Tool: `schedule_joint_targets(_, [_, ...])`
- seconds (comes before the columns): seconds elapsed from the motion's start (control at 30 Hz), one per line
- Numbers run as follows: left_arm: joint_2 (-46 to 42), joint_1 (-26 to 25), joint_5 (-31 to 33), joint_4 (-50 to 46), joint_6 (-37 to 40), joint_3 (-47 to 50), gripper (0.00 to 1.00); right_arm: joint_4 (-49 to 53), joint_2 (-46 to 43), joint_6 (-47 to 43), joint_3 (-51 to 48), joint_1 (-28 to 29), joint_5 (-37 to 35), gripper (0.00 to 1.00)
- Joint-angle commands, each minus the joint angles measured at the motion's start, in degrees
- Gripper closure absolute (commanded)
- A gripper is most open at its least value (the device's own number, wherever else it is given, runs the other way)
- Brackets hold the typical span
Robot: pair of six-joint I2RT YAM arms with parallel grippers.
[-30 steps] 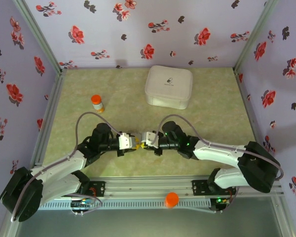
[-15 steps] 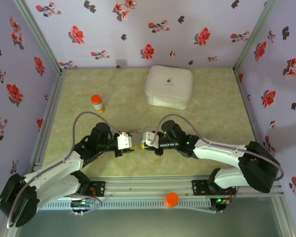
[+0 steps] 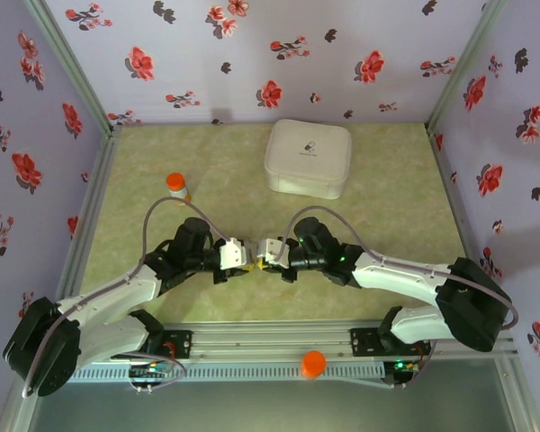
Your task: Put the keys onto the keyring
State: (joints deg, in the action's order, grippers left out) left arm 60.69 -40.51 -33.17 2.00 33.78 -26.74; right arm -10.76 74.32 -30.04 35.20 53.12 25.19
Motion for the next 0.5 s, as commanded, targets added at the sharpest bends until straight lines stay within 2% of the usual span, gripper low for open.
schedule_joint_targets(0.0, [0.35, -0.28, -1.97, 1.79, 0.73, -1.64, 0.86, -1.32, -0.24, -0.27, 1.78, -0.15, 1.96, 1.0])
schedule_joint_targets(0.3, [0.22, -0.27, -3.11, 2.12, 0.78, -1.6, 1.0, -3.41, -2.09, 0.87, 0.12, -0.35, 0.83, 0.99])
schedule_joint_targets(0.33, [0.07, -0.27, -3.17, 2.37, 0.77, -1.36, 1.0, -4.75, -3.05, 1.64, -0.93, -0.62, 0.38, 0.9])
schedule_joint_targets(0.37, [-0.17, -0.23, -3.16, 3.2, 0.57, -0.97, 1.0, -6.28, -4.3, 2.65, -2.29, -1.18, 0.33, 0.87])
schedule_joint_targets(0.47, [-1.11, 0.04, -3.34, 8.36, -1.49, 1.23, 1.0, -8.02, -8.16, 5.96, -5.76, -2.66, 1.25, 0.83])
